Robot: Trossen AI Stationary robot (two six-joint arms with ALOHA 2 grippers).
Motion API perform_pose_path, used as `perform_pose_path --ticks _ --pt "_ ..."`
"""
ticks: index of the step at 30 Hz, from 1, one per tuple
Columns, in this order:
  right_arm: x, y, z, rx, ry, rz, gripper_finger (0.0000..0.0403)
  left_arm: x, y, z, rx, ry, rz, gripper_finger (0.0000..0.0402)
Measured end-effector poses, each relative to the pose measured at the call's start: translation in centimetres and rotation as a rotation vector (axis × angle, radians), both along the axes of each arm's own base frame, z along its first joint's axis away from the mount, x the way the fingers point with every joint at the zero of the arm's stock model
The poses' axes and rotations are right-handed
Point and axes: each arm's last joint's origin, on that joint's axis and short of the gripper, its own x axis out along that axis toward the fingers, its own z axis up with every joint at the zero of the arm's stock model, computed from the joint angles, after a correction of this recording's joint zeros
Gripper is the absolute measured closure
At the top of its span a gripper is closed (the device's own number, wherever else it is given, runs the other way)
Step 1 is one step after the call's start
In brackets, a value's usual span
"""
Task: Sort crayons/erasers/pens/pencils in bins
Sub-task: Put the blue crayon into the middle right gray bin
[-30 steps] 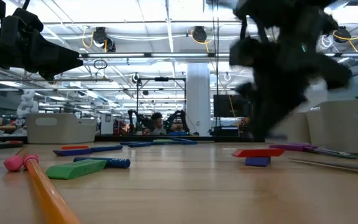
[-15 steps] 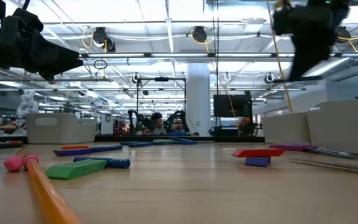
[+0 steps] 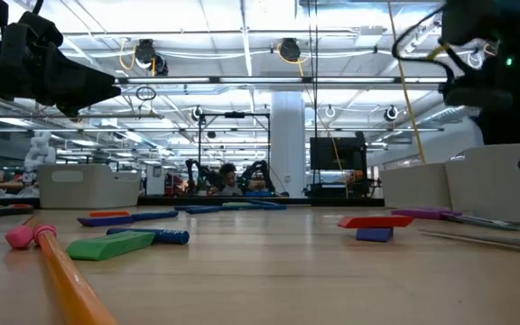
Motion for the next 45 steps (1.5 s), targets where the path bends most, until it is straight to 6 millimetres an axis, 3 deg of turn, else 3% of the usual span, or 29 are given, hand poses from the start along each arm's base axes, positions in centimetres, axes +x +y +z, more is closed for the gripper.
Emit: perform_pose_path --ticks 4,8,11,14,19,22,26,30,33,37,45 --pt "0.0 0.3 -2.4 0.103 -0.026 0.034 0.0358 0.0 0.0 0.0 0.000 0.000 0.000 0.0204" --pt "0.1 0.1 -2.6 0.136 -0.034 0.026 0.0298 0.0 0.0 0.0 0.000 0.000 0.000 0.0204" --pt "0.3 -0.5 -1.2 0.145 -0.016 0.002 0.0265 0.0 0.0 0.0 0.000 0.000 0.000 0.0204" --pt "1.6 -0.9 1.5 0.106 -0.060 0.029 0.0261 0.0 0.0 0.0 0.000 0.000 0.000 0.0204" --pt "6.2 -1.0 6.7 -0.063 -0.200 0.228 0.0285 0.0 0.0 0.0 0.000 -0.001 0.000 0.0204" --pt "9.9 -0.8 8.3 -0.129 -0.244 0.406 0.0297 0.0 0.0 0.0 0.000 -0.001 0.000 0.0204" --pt "14.7 -0.7 8.2 -0.172 -0.313 0.613 0.0305 0.0 0.0 0.0 0.000 0.000 0.000 0.0204" --pt "18.5 -0.3 6.7 -0.181 -0.446 0.795 0.0304 0.0 0.0 0.0 0.000 0.000 0.000 0.0204" --pt "20.9 1.6 5.1 -0.221 -0.528 0.948 0.0306 0.0 0.0 0.0 0.000 0.000 0.000 0.0204" --pt "22.6 5.6 2.8 -0.271 -0.549 1.148 0.0315 0.0 0.0 0.0 0.000 0.000 0.000 0.0204" --pt "25.7 14.3 0.2 -0.313 -0.526 1.259 0.0316 0.0 0.0 0.0 0.000 0.000 0.000 0.0204"
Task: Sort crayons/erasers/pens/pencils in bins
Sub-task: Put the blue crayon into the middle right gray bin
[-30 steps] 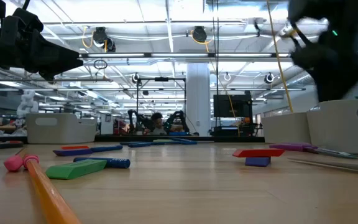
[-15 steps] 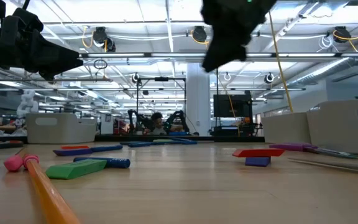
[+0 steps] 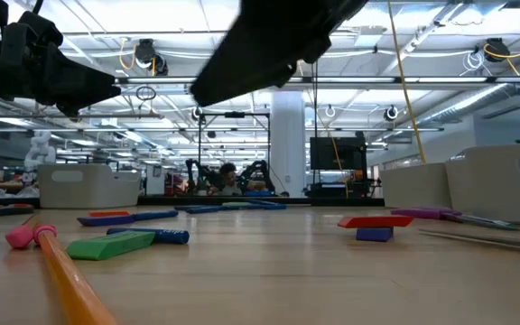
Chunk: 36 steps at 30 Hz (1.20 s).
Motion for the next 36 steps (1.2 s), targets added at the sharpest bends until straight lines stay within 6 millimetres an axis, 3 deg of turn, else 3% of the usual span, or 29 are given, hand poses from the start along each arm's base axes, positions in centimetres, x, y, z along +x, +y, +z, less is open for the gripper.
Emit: perform_pose_path --ticks 4,9,18,28,36 --pt "1.0 2.7 -1.8 0.011 0.006 -0.006 0.0316 0.0 0.0 0.0 0.000 -0.001 0.000 0.0204" --pt "1.2 3.5 -5.2 -0.012 0.041 -0.111 0.0301 0.0 0.0 0.0 0.000 0.000 0.000 0.0204" --pt "1.5 3.1 -7.0 -0.047 0.055 -0.144 0.0267 0.0 0.0 0.0 0.000 0.001 0.000 0.0204" --pt "1.5 1.1 -8.8 0.107 0.021 -0.156 0.0291 0.0 0.0 0.0 0.000 0.004 0.000 0.0204" --pt "1.0 -0.3 -9.8 0.087 0.016 -0.160 0.0322 0.0 0.0 0.0 0.000 0.004 0.000 0.0204"
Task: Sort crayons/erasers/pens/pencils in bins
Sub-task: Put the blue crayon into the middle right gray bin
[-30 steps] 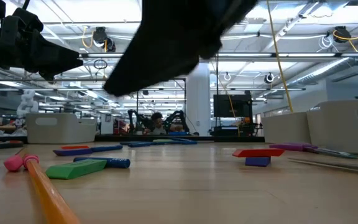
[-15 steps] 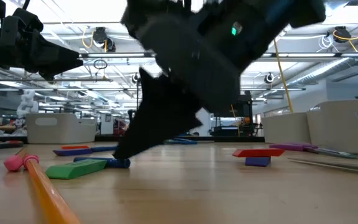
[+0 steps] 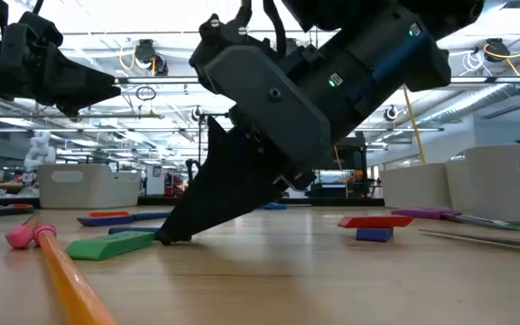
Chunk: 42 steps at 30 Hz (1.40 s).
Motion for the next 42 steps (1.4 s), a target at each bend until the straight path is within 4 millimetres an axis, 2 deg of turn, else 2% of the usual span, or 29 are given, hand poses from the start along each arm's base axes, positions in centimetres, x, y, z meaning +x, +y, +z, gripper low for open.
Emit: perform_pose_path --ticks 9,15,18,24,29,36,40,42 --pt "0.1 -0.6 -0.2 -0.062 0.009 0.042 0.0389 0.0 0.0 0.0 0.000 0.001 0.000 0.0204" --pt "0.0 -0.8 0.7 -0.109 -0.001 0.079 0.0375 0.0 0.0 0.0 0.000 0.001 0.000 0.0204" --pt "-0.3 -1.3 2.5 -0.148 0.000 0.101 0.0369 0.0 0.0 0.0 0.000 0.002 0.000 0.0204" --pt "-2.0 -3.3 7.8 -0.178 0.063 0.084 0.0382 0.0 0.0 0.0 0.000 0.002 0.000 0.0204" --pt "-6.1 -5.4 12.8 -0.193 0.209 -0.037 0.0379 0.0 0.0 0.0 0.000 0.001 0.000 0.0204" --pt "-15.0 -8.0 17.9 -0.170 0.513 -0.396 0.0378 0.0 0.0 0.0 0.000 0.002 0.000 0.0204" --pt "-19.8 -8.9 19.4 -0.122 0.640 -0.575 0.0379 0.0 0.0 0.0 0.000 0.002 0.000 0.0204" --pt "-21.8 -9.5 19.1 -0.089 0.691 -0.637 0.0379 0.0 0.0 0.0 0.000 0.002 0.000 0.0204"
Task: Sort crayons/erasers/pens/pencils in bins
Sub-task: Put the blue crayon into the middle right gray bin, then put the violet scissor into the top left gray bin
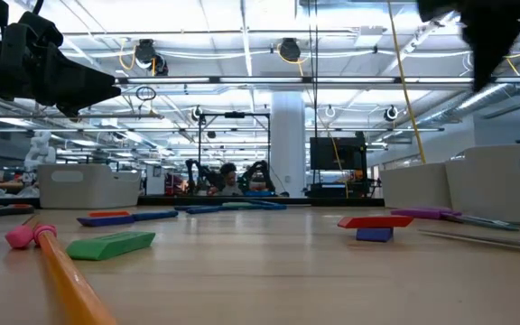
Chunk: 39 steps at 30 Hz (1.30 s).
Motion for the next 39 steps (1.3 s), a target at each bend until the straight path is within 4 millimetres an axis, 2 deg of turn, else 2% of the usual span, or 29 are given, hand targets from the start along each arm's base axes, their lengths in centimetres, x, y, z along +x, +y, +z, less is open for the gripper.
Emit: perform_pose_path --ticks 3,7,12,15,19,24,28,32,34,36,39 --pt "-2.3 -0.7 -1.7 0.055 0.017 -0.081 0.0379 0.0 0.0 0.0 0.000 0.000 0.000 0.0204" --pt "-4.3 -1.4 -5.3 0.118 0.037 -0.139 0.0379 0.0 0.0 0.0 0.000 0.000 0.000 0.0204" --pt "-5.2 -2.1 -9.7 0.179 0.043 -0.175 0.0376 0.0 0.0 0.0 0.000 0.000 0.000 0.0204" --pt "-5.2 -2.3 -10.7 0.181 0.040 -0.167 0.0361 0.0 0.0 0.0 -0.011 -0.007 0.000 0.0204" --pt "-4.9 -2.6 -9.8 0.184 0.050 -0.161 0.0319 0.0 0.0 0.2 -0.104 -0.049 -0.002 0.0204" --pt "-4.0 -2.8 -6.7 0.189 0.026 -0.163 0.0271 0.0 0.0 0.3 -0.190 -0.070 -0.002 0.0204" --pt "-2.0 -2.6 -3.4 0.188 -0.104 -0.145 0.0264 0.0 0.1 0.8 -0.167 -0.120 0.025 0.0204" --pt "1.1 -3.0 -0.7 0.162 -0.166 -0.110 0.0278 -0.1 0.1 1.1 -0.159 -0.153 0.023 0.0204" --pt "3.1 -3.2 -0.3 0.133 -0.161 -0.056 0.0286 -0.1 0.1 1.1 -0.144 -0.149 0.025 0.0204" --pt "5.4 -3.6 -0.7 0.126 -0.125 0.003 0.0293 -0.1 0.2 1.1 -0.124 -0.146 0.031 0.0204" --pt "8.5 -4.7 -2.7 0.115 -0.047 0.059 0.0297 -0.1 0.2 1.1 -0.117 -0.140 0.035 0.0204"
